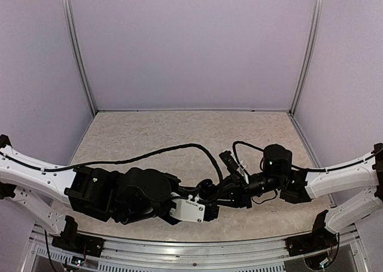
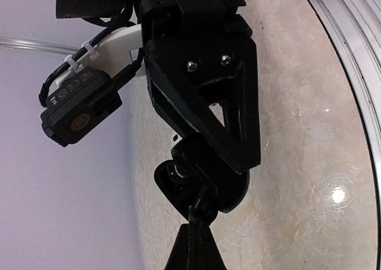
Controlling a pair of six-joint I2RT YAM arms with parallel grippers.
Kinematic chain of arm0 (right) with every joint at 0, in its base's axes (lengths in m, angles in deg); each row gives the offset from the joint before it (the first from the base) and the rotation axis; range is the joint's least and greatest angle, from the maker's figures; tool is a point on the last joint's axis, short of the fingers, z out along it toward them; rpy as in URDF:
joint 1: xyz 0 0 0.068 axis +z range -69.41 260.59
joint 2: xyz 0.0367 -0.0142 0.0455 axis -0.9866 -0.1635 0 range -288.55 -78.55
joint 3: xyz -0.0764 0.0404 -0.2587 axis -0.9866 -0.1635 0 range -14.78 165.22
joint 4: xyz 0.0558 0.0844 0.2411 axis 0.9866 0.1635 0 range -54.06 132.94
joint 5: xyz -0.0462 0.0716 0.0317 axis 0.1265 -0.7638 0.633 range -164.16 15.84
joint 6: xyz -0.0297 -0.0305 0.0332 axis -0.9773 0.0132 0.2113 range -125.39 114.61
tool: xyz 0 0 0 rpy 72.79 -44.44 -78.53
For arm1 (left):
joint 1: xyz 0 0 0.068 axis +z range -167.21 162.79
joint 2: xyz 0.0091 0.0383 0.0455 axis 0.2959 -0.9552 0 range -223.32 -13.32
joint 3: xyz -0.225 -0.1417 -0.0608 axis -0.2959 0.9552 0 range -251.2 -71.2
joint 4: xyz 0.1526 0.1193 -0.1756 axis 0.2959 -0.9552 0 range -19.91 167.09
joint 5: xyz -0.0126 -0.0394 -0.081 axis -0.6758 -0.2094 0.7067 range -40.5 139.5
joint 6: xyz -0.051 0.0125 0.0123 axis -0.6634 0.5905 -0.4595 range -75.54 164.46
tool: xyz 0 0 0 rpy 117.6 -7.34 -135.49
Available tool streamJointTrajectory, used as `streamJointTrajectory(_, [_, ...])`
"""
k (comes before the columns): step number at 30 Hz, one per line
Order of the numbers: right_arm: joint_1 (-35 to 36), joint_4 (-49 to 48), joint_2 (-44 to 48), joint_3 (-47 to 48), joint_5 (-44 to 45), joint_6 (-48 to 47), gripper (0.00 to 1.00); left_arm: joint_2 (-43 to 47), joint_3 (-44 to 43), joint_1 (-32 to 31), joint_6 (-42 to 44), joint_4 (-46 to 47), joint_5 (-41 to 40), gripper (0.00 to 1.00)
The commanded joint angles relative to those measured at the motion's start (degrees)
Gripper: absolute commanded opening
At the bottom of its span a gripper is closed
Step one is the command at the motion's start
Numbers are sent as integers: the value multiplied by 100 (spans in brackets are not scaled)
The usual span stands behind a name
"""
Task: Insert the wireless bluetooth earbuds into the charging case
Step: Place the left earbud in the left side groove of the charging case.
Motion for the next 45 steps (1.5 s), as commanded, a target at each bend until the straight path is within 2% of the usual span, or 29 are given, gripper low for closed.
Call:
streamJointTrajectory(1, [12,-207,-29,-67,-95,-107,0,131,-33,-56,-49,-121,173,0])
streamJointTrajectory(10, [105,-266,-154,52,-477,-285,0,105,70,-54,103,42,226,0])
streamJointTrajectory(22, [138,-334,-101,76,-582,-294,0,157,137,-93,230,54,800,0])
streamJointTrajectory(29, [151,-332,-87,130,-760,-346,0,139,194,-113,347,61,714,0])
streamJointTrajectory(45, [154,-394,55,21,-668,-384,0,365,364,-211,317,98,369,23])
